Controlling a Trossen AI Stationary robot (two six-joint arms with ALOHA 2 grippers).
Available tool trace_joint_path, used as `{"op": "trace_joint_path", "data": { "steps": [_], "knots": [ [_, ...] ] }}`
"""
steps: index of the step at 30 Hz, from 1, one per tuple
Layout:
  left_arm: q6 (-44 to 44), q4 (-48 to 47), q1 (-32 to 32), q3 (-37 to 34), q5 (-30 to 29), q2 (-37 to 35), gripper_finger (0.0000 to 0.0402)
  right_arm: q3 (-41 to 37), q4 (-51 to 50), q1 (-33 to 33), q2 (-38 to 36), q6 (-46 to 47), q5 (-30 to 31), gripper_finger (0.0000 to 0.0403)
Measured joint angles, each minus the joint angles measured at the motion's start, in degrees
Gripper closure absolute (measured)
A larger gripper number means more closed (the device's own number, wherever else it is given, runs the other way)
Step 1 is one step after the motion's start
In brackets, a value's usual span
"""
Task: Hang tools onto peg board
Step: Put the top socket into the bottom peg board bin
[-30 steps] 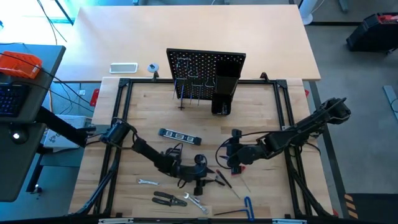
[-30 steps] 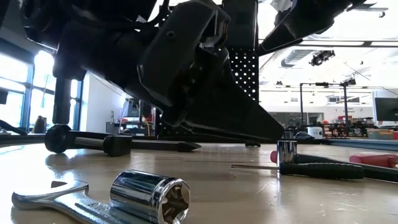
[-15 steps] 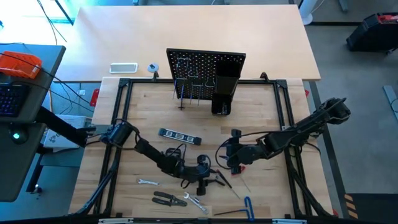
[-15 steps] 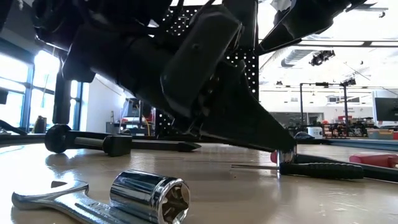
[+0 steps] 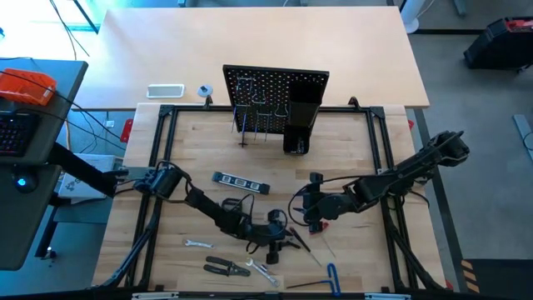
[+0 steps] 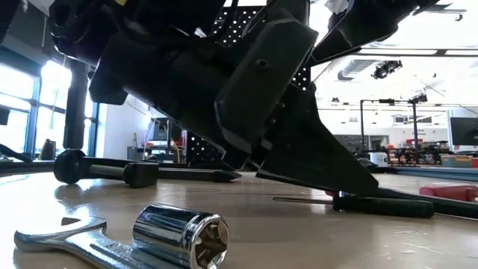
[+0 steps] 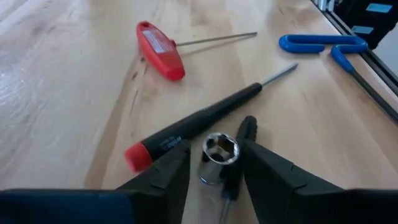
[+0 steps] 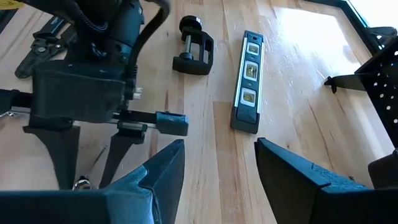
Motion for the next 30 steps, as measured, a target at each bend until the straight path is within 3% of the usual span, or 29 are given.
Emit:
{"op": "trace_joint_path", "data": {
  "steps": [12, 22, 30],
  "knots": [
    [0.73, -0.45, 0.25, 0.01, 0.79, 0.0, 0.0346, -0.11, -0.28, 0.01, 0.04, 0.25, -0.27, 0.021],
    [1.58, -1.89, 2.37, -0.04, 6.71, -1.18, 0.0349, -0.11, -0.95, 2.58, 0.04, -3.15, 3.08, 0.021],
    [2.63, -7.56, 4.55, -0.06, 12.55, -6.08, 0.0349, -0.11, -1.77, 6.8, 0.04, -5.27, 4.79, 0.021]
  ]
}}
